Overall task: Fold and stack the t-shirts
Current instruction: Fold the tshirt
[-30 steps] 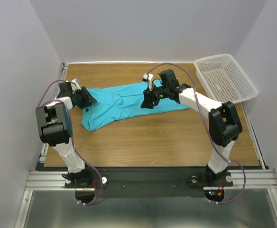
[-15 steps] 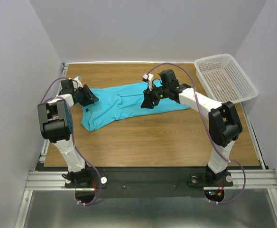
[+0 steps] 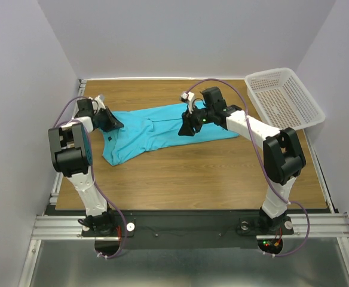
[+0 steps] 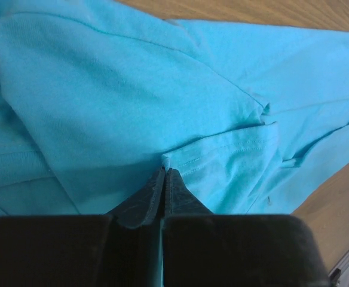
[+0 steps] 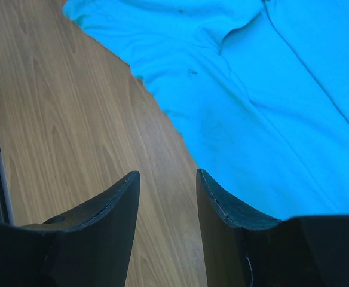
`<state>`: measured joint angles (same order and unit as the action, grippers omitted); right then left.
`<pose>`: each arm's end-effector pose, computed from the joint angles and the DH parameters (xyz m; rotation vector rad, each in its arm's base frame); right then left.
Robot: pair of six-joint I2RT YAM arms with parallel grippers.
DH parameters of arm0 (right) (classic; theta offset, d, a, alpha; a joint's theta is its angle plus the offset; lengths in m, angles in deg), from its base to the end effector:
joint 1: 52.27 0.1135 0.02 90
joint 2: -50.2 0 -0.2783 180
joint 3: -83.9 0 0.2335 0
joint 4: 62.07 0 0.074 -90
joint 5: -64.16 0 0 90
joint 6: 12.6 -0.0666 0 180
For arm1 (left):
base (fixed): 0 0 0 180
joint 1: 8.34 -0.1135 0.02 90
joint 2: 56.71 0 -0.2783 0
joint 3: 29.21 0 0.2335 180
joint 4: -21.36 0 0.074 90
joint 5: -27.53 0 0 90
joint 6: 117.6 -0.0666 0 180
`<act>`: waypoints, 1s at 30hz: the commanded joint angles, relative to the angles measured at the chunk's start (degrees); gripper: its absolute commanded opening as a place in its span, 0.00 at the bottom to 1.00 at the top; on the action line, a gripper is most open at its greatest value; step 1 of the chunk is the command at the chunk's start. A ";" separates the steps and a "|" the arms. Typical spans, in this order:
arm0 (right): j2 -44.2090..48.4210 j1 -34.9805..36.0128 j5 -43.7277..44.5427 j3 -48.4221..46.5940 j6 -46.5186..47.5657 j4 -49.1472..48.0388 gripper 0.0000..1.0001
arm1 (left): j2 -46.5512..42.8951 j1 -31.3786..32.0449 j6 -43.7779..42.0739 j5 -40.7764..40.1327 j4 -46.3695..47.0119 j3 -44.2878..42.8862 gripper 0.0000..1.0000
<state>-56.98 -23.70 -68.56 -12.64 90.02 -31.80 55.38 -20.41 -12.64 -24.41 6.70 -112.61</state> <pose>0.3513 0.2427 0.2558 -1.1458 1.9282 0.9951 0.4207 0.0480 0.1725 -0.1988 2.2465 -0.7934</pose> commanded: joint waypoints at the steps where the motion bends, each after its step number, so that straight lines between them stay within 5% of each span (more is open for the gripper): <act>1: 2.85 -0.72 -1.31 -0.44 -0.23 -1.75 0.48 | -2.23 0.12 -1.69 1.58 2.05 -2.16 0.02; 17: 1.97 -1.33 -2.37 -0.36 -0.32 -1.75 0.48 | -7.50 0.12 -4.50 0.34 12.07 3.55 0.03; 30: 1.62 -1.51 -2.81 -0.53 -0.32 -1.75 0.48 | -8.81 0.12 -4.94 -11.33 9.70 3.03 0.28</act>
<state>-56.98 -24.88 -70.03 -12.64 89.65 -31.80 50.68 -20.37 -16.40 -30.46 15.82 -108.46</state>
